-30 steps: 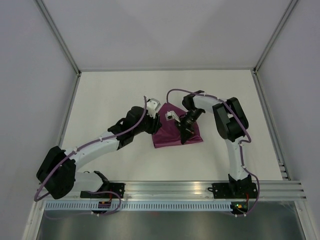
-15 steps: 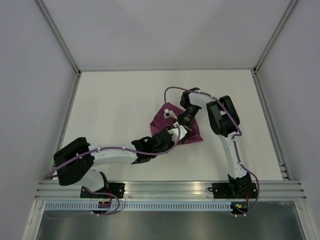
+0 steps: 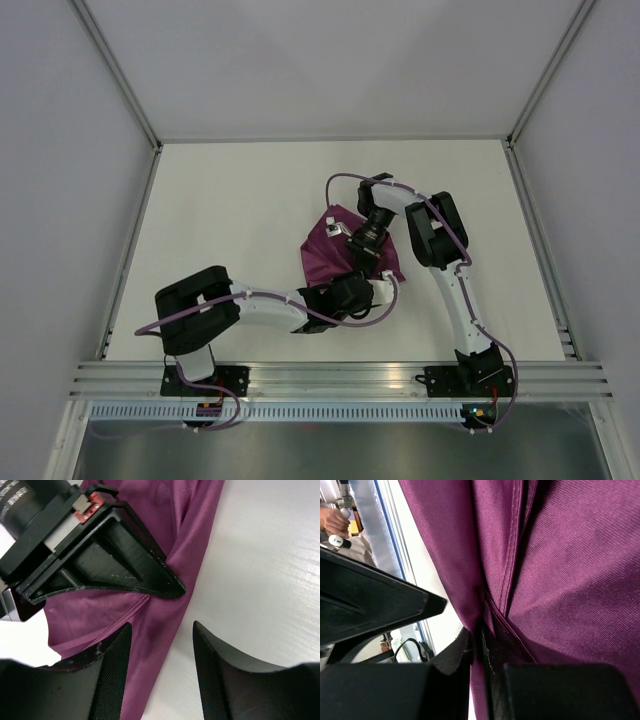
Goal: Fold the napkin, place the utensils inside, and roll it up
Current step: Roll the napkin at the center of the board.
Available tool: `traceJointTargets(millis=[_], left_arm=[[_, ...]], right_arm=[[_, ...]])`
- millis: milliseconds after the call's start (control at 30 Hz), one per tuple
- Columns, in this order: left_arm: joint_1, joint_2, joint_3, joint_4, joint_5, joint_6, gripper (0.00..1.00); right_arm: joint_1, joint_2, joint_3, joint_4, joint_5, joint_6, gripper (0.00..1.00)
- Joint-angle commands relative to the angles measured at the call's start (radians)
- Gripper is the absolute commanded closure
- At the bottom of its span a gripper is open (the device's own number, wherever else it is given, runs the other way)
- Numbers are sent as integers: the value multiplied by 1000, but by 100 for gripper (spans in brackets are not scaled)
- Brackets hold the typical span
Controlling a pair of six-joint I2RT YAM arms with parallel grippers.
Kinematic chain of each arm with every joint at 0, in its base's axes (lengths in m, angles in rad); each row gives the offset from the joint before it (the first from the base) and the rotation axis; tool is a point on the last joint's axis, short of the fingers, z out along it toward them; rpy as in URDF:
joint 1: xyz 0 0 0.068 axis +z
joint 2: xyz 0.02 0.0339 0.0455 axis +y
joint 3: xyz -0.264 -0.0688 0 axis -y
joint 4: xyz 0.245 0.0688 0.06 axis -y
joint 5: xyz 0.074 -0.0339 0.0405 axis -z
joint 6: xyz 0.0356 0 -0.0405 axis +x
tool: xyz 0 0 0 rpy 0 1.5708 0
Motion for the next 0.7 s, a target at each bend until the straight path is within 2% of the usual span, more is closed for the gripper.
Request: traceJointTargets(millis=[0, 233, 467, 567, 667], left_arm=[[-5, 47, 33, 50, -12, 93, 42], [11, 122, 28, 73, -32, 93, 41], [51, 155, 22, 36, 32, 44, 42], [65, 161, 22, -2, 97, 19, 46], [76, 175, 33, -45, 161, 2, 54]], right_arm=[[-4, 77, 35, 130, 129, -35, 85], [-2, 91, 45, 127, 146, -30, 84], [-3, 99, 48, 127, 149, -30, 85], [-2, 102, 48, 127, 149, -32, 85], [-2, 102, 47, 127, 147, -32, 84]])
